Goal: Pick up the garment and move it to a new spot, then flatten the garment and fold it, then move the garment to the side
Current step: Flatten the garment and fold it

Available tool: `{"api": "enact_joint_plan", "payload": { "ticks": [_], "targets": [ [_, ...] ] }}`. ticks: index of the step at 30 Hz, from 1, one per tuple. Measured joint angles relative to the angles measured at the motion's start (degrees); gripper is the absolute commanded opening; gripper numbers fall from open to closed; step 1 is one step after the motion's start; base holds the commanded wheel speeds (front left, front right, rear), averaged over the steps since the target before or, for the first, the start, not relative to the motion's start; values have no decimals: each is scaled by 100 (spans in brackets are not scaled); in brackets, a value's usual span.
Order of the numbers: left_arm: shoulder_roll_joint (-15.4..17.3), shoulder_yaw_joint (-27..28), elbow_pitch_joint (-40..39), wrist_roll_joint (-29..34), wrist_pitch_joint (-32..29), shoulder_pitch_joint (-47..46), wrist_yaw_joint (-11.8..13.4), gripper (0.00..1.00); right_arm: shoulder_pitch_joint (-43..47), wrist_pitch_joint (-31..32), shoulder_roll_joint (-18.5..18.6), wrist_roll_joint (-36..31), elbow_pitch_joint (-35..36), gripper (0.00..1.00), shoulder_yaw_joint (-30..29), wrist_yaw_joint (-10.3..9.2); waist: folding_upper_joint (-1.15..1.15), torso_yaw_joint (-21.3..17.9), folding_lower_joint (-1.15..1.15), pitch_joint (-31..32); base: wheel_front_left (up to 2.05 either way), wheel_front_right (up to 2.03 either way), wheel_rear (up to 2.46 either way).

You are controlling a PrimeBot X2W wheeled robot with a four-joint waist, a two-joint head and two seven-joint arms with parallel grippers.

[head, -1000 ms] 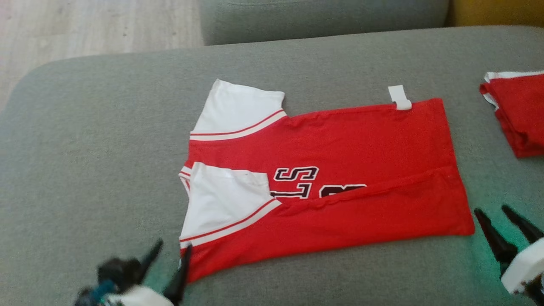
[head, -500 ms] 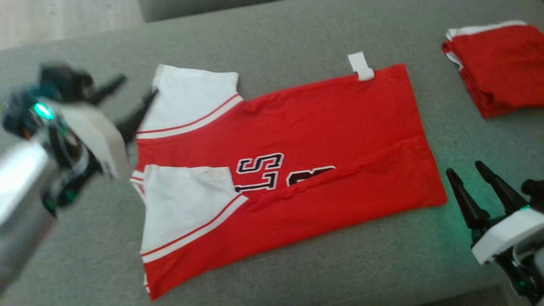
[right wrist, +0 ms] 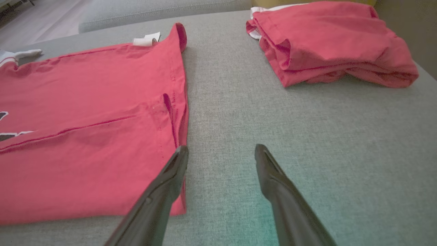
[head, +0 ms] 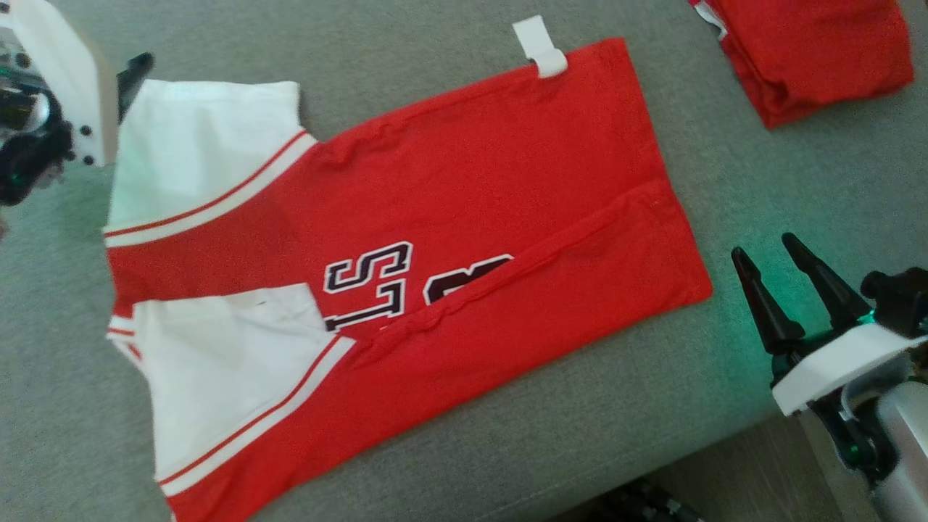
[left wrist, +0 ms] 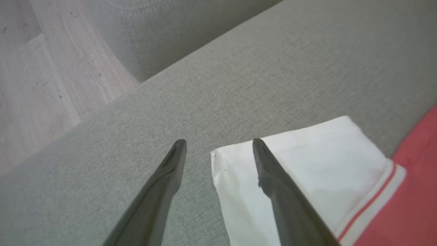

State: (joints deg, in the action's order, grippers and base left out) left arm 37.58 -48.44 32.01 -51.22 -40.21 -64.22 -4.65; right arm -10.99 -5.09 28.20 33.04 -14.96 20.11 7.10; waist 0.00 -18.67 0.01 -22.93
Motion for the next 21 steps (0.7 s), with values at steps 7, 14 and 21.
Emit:
{"api": "enact_joint_plan", "payload": {
  "ticks": [7,14,21],
  "targets": [
    [140,-345,597,460,-141,-144,-45,100,-107,-102,-152,-65,-87,100,46,0,0,-293,-1,-259,0,0,0],
    [224,-333,827,396,-160,-145,-92,100,-169,-155,-183,-79,-178,100,90,0,0,-376,-2,-336,0,0,0],
    [189,-269,738,-44,-419,-155,-145,98,-287,-174,-181,-83,-269,100,35,0,0,-328,-2,-381,0,0,0]
  ]
}}
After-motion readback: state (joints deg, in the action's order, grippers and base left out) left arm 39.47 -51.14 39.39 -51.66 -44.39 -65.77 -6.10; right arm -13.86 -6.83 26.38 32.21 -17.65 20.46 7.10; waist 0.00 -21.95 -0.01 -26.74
